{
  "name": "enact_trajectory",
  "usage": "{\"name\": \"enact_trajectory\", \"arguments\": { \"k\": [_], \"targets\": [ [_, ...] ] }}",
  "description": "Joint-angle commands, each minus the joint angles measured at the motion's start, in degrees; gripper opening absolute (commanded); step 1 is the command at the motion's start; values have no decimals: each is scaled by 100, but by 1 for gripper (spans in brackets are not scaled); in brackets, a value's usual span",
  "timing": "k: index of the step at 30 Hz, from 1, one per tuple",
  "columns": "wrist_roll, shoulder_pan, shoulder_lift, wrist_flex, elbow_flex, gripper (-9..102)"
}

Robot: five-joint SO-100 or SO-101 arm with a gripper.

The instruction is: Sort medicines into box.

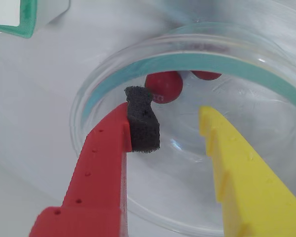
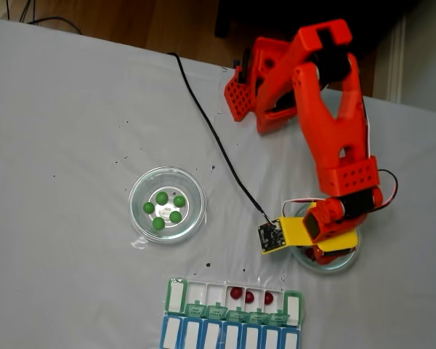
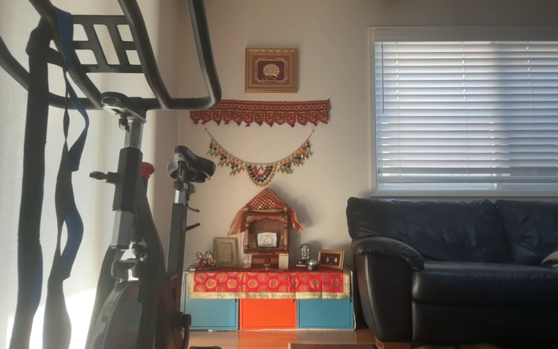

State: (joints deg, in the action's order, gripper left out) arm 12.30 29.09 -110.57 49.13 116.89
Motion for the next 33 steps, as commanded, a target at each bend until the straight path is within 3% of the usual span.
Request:
{"name": "enact_trajectory", "arguments": {
  "k": [1, 33],
  "targets": [
    [-9, 53, -70, -114, -26, 14],
    [-141, 88, 501, -896, 220, 13]
  ]
}}
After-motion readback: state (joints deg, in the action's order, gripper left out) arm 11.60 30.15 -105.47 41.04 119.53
